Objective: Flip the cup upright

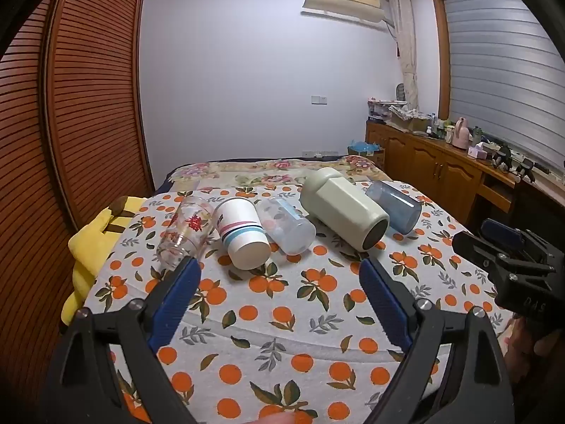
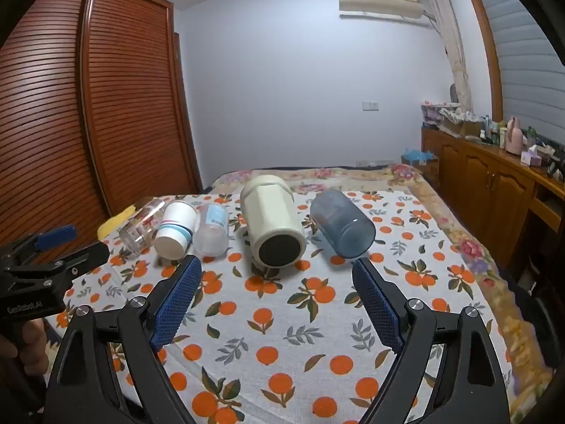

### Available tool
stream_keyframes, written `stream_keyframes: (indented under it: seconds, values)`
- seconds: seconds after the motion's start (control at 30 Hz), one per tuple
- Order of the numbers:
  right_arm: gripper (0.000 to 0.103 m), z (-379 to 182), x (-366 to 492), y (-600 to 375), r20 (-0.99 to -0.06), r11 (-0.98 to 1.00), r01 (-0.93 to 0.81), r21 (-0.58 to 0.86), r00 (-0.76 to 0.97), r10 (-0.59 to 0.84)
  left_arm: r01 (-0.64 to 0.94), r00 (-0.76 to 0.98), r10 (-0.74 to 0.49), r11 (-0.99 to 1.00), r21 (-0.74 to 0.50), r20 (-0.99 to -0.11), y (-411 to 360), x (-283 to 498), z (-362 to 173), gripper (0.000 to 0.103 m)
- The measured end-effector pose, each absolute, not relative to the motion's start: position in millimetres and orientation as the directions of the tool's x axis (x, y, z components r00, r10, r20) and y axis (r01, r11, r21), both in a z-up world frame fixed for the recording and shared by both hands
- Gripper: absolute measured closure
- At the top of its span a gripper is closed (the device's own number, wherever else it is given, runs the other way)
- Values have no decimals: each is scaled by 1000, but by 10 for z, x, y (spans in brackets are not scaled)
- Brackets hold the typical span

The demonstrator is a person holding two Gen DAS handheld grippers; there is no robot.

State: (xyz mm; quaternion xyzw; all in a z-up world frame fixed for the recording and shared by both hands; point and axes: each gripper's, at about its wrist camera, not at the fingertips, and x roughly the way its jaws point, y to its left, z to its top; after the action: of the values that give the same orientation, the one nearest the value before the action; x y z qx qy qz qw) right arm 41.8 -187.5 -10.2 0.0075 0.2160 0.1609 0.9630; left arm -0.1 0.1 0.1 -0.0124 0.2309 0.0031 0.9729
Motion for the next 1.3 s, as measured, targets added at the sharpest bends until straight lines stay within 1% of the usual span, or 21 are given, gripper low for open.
stream_keyframes:
  seconds: [1.3]
  values:
    - [14,-118,402,-1845,-420,949,-304,80,853,308,-12,894,4,1000,-16,-448,-9,-33,17,11]
